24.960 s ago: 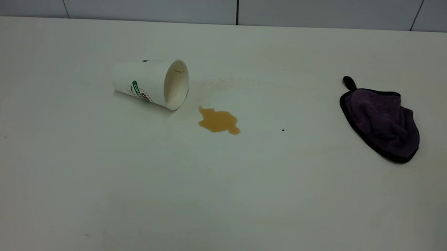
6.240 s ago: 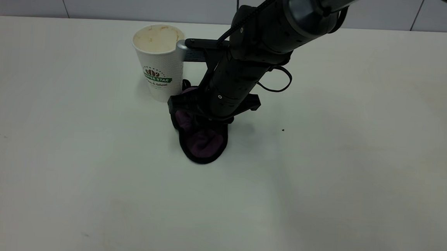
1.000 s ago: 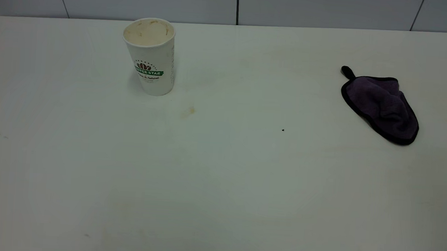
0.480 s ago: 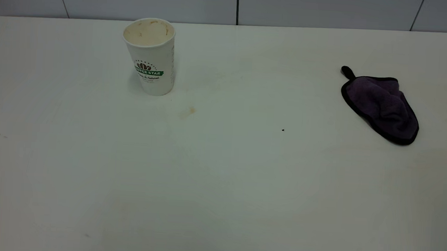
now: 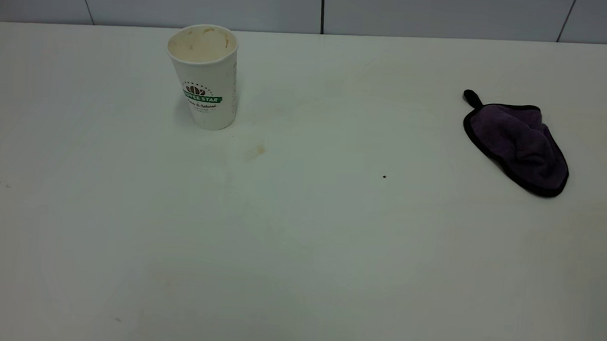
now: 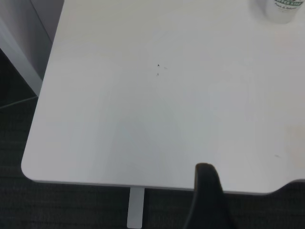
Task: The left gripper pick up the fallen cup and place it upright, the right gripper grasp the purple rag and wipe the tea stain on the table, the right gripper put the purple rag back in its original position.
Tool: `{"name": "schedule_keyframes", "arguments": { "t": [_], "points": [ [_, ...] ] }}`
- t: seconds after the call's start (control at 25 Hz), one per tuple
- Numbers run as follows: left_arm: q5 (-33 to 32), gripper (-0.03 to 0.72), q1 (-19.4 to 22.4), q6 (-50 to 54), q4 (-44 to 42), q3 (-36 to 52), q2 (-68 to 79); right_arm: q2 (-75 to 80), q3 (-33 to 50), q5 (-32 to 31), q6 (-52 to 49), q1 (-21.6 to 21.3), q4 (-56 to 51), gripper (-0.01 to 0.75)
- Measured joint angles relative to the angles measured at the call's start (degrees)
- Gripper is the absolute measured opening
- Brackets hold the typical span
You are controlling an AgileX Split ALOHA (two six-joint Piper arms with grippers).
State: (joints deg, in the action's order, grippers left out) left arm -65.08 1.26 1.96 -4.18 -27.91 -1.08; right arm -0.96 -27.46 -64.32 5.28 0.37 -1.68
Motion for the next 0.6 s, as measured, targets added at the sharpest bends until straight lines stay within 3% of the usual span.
{"name": "schedule_keyframes", "arguments": {
  "t": [0.6],
  "points": [
    [0.0,0.545,0.0,0.0,0.0,0.0,0.0,0.0,0.0,0.0,0.0,0.0,0.0,0.237]
  ]
}}
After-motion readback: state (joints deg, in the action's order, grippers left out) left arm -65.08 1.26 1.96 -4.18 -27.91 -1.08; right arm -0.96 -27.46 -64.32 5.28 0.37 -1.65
